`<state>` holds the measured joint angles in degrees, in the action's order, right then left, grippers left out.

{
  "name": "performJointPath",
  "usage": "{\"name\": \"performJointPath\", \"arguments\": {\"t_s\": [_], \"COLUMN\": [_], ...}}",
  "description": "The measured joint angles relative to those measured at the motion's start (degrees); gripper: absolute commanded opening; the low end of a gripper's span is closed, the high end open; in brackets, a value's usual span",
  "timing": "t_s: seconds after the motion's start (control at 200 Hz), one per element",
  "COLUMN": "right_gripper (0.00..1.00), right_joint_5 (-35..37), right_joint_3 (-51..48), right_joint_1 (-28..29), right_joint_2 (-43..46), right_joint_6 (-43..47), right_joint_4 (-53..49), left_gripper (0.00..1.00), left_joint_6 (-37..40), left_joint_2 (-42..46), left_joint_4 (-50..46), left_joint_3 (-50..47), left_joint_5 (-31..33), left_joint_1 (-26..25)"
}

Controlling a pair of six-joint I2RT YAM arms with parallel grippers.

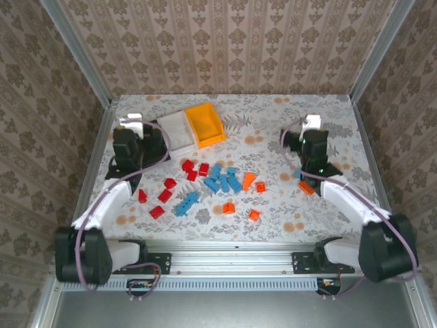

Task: Sort the legos into containers by color

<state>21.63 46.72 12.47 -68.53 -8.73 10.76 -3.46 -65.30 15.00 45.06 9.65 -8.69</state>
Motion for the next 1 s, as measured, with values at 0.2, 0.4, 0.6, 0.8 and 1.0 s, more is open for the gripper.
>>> {"name": "performJointPath", "arguments": {"t_s": [0.2,0.4,0.6,0.8,1.0], "right_gripper": [0.99,0.97,0.97,0.97,0.95], "right_joint_5": [-3.80,-14.16,-19.30,-20.85,-20.87], "right_joint_3": [10.93,8.72,8.39,8.39,8.31], "right_joint_1": [-11.19,-11.23,-8.96,-7.50,-7.15], "right_joint_2": [9.22,4.31,1.27,1.05,0.90], "right_joint_6": [-20.15,-25.62,-25.79,-24.92,-24.22], "right_joint_4": [-16.72,-26.27,-29.73,-30.80,-31.78], "left_gripper": [1.00,0.86,0.84,0.84,0.74], "left_joint_6": [-21.03,-29.73,-29.97,-29.94,-29.53], "left_joint_2": [9.22,-2.78,-24.92,-38.53,-49.48], "left_joint_4": [-14.12,-25.57,-36.41,-41.66,-46.07], "left_joint_3": [11.76,13.97,24.92,35.45,46.31], "left_joint_5": [2.93,-5.09,-12.74,-14.45,-13.97], "left_joint_1": [5.81,10.47,8.15,4.20,0.57]}}
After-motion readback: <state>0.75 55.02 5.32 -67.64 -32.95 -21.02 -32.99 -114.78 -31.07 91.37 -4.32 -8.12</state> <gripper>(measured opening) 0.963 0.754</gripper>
